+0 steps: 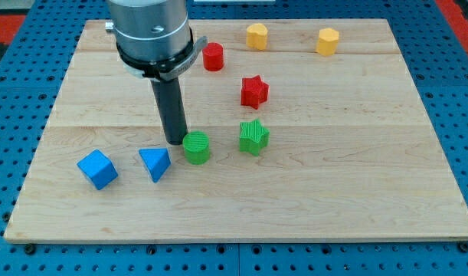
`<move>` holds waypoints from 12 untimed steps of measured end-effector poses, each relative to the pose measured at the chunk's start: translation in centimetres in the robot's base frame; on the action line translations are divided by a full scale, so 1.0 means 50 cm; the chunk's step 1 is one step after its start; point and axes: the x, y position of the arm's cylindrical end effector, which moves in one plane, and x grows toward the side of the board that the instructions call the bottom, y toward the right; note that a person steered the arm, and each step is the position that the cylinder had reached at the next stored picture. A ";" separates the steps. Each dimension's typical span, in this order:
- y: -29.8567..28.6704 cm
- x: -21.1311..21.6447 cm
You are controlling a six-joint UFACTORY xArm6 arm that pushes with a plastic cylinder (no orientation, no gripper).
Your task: Move your arm to the top left
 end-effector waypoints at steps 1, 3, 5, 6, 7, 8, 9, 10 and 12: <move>0.008 0.009; -0.077 -0.086; -0.260 -0.109; -0.260 -0.157; -0.260 -0.195; -0.260 -0.198; -0.260 -0.199; -0.260 -0.199; -0.260 -0.199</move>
